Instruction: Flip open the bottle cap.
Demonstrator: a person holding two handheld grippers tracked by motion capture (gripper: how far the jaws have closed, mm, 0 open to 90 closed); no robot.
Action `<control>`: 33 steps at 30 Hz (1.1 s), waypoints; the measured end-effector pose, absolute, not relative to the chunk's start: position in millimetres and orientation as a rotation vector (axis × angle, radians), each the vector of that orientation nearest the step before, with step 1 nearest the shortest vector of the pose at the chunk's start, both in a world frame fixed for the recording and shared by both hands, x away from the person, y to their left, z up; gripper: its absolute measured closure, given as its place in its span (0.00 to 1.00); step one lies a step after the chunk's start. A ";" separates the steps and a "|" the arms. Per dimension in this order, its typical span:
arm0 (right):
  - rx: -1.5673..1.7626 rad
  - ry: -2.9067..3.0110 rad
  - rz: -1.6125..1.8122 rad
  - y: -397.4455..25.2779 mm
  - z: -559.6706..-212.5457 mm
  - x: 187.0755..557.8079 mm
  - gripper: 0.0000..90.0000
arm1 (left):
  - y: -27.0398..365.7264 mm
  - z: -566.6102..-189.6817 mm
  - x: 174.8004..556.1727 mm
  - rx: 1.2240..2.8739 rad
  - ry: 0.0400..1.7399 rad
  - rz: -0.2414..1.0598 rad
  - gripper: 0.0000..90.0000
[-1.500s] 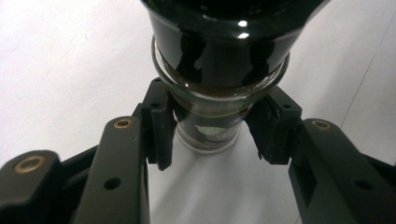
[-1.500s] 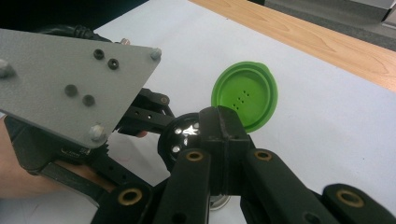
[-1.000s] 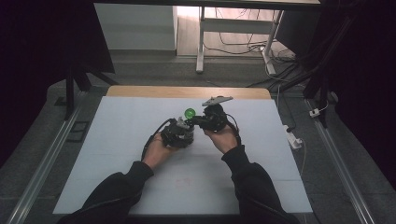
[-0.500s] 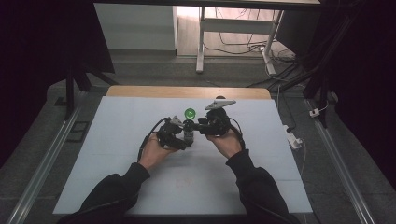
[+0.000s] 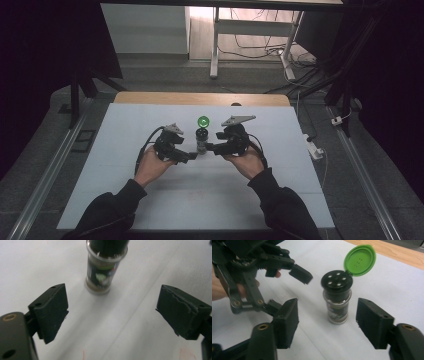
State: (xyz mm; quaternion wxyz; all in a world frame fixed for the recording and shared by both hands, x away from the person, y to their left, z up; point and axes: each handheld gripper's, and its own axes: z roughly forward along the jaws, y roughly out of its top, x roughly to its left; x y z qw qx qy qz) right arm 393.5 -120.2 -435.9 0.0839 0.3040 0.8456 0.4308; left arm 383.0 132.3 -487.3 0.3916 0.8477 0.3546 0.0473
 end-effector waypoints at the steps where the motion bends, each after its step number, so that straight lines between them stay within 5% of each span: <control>1: 0.901 2.525 1.285 -121.1 -436.0 391.0 0.34 | 135.5 -486.2 379.4 2.149 0.905 0.119 0.10; 25: 0.907 2.529 1.276 -164.8 -442.6 333.5 0.02 | 202.1 -467.0 290.9 2.069 0.924 0.192 0.00; 33: 0.953 2.502 1.279 -191.0 -448.7 317.9 0.00 | 225.8 -469.9 259.8 2.034 0.970 0.224 0.00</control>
